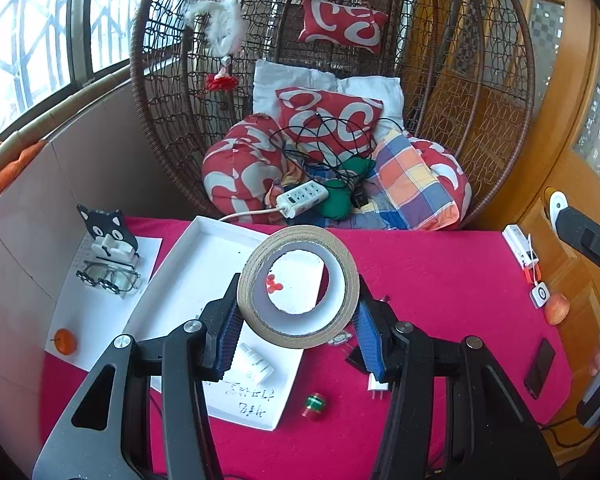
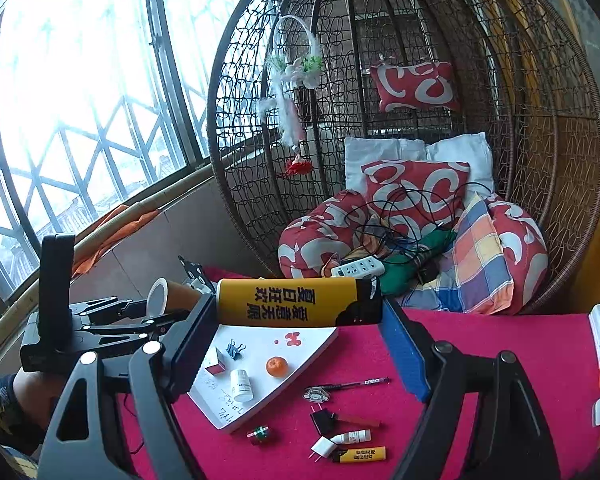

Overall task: Organize rigid objects
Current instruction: 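Carry tape roll and lighter over the white tray and open both tools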

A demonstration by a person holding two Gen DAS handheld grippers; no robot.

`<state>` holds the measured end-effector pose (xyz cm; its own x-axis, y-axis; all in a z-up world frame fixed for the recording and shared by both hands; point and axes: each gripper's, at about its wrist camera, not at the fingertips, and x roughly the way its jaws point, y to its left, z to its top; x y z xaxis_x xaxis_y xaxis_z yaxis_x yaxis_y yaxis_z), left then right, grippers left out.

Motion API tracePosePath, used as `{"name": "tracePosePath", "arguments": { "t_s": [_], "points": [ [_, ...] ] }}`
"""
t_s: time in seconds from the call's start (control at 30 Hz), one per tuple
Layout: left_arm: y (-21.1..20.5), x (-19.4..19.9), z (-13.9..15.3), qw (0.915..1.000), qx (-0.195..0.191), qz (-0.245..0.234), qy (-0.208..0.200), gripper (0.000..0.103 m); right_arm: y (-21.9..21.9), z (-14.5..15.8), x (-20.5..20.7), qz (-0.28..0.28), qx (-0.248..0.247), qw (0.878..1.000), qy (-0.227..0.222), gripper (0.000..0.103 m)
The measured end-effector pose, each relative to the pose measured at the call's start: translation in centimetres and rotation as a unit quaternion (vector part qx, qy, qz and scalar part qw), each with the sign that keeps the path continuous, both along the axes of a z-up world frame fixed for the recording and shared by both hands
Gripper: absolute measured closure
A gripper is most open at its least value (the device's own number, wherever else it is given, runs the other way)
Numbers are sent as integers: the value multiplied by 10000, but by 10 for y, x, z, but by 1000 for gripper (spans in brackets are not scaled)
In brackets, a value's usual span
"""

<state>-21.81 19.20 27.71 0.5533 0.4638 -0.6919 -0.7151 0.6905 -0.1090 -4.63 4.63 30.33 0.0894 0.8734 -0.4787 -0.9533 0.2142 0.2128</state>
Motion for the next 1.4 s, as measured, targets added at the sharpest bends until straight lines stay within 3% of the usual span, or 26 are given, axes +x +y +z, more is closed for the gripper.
{"name": "tracePosePath", "arguments": {
  "t_s": [0.43,0.73,1.03,1.23,1.4],
  "points": [
    [44,-50,-10,9995,-178,255,10,53,50,-16,-37,301,-282,9990,146,23],
    [100,-89,-33,9974,-628,356,-7,53,95,-43,-67,521,-679,9963,116,23],
    [157,-66,-88,9901,-1353,-7,369,53,156,-103,-95,774,-1589,9842,-133,23],
    [173,-40,-145,9819,-1661,-36,914,53,190,-160,-107,846,-2398,9649,-655,23],
    [168,-35,-157,9806,-1555,-34,1194,52,195,-188,-107,755,-2701,9585,-522,23]
  ]
}}
